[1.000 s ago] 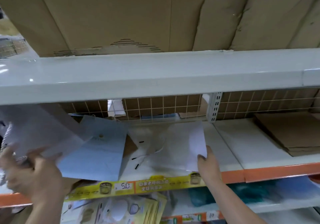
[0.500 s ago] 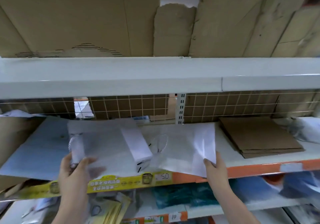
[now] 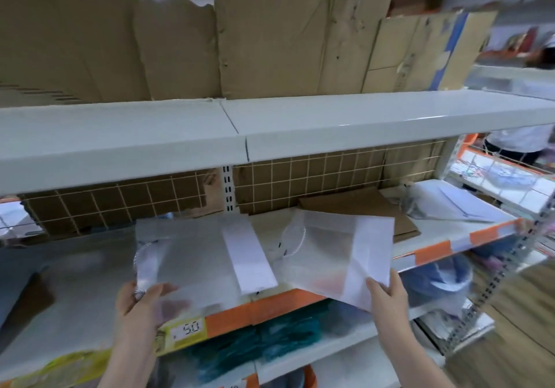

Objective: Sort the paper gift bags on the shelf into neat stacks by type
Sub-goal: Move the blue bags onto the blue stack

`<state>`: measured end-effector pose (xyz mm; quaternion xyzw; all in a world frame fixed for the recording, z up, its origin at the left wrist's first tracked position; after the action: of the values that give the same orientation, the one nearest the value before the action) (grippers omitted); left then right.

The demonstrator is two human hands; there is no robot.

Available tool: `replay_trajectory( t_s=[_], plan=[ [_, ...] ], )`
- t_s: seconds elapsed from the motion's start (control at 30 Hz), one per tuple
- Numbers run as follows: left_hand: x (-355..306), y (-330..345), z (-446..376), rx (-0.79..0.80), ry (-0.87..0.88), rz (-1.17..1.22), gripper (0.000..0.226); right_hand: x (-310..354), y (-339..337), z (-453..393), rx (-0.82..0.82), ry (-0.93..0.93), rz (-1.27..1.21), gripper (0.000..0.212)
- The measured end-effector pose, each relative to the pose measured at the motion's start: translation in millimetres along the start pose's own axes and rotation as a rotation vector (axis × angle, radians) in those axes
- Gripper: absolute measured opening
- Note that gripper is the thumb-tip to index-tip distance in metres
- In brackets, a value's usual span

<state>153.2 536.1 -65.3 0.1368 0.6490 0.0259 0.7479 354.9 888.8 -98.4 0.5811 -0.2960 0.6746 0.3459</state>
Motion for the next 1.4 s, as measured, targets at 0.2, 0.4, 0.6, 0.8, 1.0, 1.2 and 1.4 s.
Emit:
replay_trajectory(
  t_s=[0.2, 0.4, 0.6, 0.8, 1.0, 1.2, 1.4],
  plan=[
    [30.8, 93.5, -25.5, 0.181, -0.098, 0.069, 0.015, 7.0, -61.6, -38.2, -0.131, -0.058, -0.005, 0.034],
    [57.8, 165.3, -63.6, 0.283, -0.128, 0.079, 0.046, 18.9, -122.4, -84.8, -0.257, -0.043, -0.003, 0.027],
    [66.7, 238.9, -85.3, 0.313, -0.092, 0.035, 0.027, 24.9, -172.2, -121.6, -0.374, -0.040, -0.013, 0.022],
    [75.6, 282.7, -93.6, 0.333, -0.088, 0.018, 0.026, 26.2, -211.0, -169.5, -0.403, -0.014, -0.068, 0.023],
    [89.7, 325.6, -81.8, 0.222, -0.052, 0.039, 0.027, 37.5, -255.7, -244.4, -0.333, -0.015, -0.087, 0.031],
    [128.4, 378.1, -58.5, 0.045, -0.144, 0.162, 0.031, 35.0, -313.0, -339.8, -0.218, 0.092, 0.070, 0.023],
    [152.8, 445.8, -32.3, 0.064, -0.116, 0.102, 0.030, 42.7, -350.5, -410.1, -0.054, 0.155, 0.231, 0.027]
  ],
)
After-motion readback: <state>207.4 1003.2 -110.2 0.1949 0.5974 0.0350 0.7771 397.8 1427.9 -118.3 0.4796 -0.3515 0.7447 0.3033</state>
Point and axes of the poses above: each hand's wrist, its own z-axis away from the middle knuckle, its own y-axis out of the palm, x = y × z, the point moved 6 cm from there along -z, towards the middle knuckle, and after that the axes turned 9 degrees about x, right-handed, at the moved point
